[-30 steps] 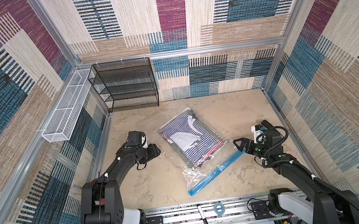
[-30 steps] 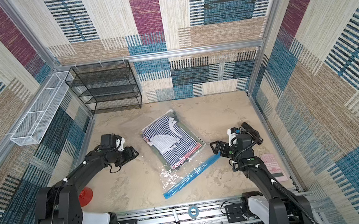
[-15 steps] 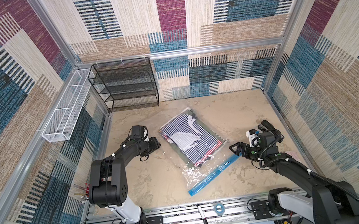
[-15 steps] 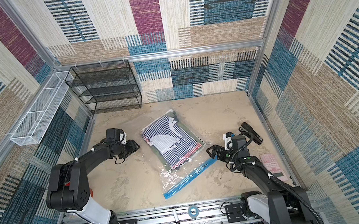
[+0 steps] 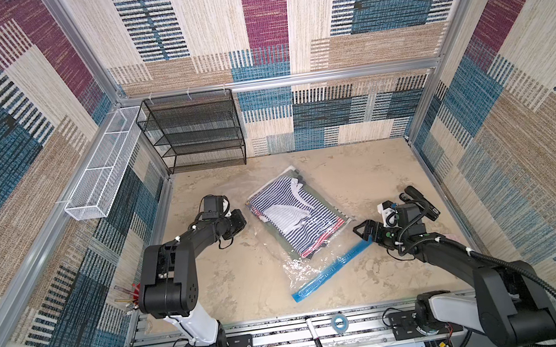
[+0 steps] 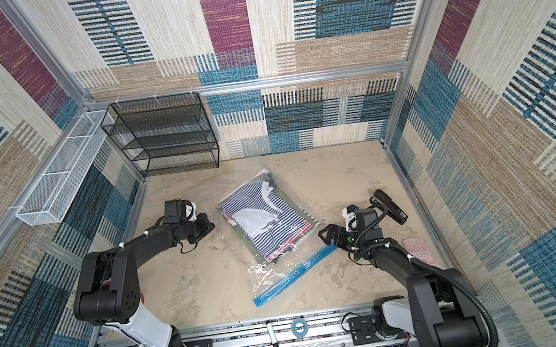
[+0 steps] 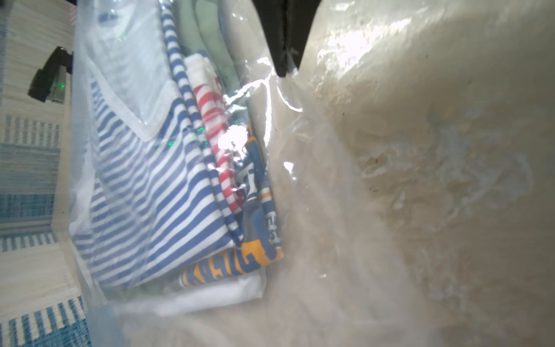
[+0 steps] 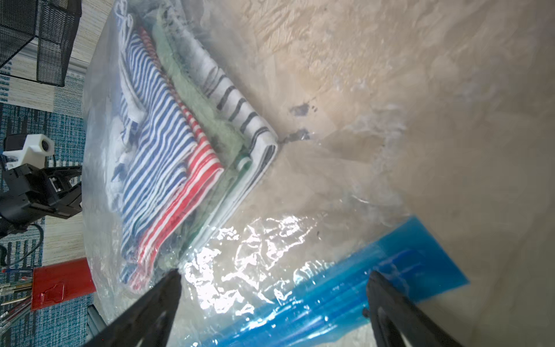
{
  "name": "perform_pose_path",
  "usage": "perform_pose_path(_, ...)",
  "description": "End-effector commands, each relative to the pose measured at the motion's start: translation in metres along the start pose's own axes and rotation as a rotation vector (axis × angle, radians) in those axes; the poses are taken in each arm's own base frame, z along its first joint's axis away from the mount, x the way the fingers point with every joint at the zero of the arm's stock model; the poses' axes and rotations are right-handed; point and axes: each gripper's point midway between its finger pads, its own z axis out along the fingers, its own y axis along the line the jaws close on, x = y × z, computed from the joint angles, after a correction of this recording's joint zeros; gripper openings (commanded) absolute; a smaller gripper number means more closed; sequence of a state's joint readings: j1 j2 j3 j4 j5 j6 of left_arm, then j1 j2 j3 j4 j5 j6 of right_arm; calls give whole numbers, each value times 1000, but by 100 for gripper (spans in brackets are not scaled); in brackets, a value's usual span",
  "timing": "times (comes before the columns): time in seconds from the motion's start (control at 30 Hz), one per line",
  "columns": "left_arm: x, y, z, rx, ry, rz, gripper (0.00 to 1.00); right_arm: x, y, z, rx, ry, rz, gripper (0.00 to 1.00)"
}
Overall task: Take the tank top out of the vacuum bag
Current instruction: Adjust the vacuum bag at the center of the board.
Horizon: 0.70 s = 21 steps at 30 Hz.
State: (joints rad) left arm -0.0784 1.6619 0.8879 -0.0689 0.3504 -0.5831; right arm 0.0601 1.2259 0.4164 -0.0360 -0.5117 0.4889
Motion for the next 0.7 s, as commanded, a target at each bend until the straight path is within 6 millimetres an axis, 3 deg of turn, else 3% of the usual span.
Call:
perform_pose_path(0.0,6,-3,-13,27,-26,-24,0,-10,9,6,-45,-11,-19,84)
perform_pose_path(0.07,14,3,-23,3,-35,-39,0,-11,10,12,-53,1,-12,80)
perform_pose_path(0.3,45,27,-59,-52,-115,-156,0,-17,27,37,-93,45,-54,82)
perform_pose_path(0.47,62,42,-74,-73,-164,-202,0,-17,53,61,-146,84,-107,83)
perform_pose_path(0.67,64,51,-83,-127,-184,-171,0,-13,94,94,-217,132,-165,83)
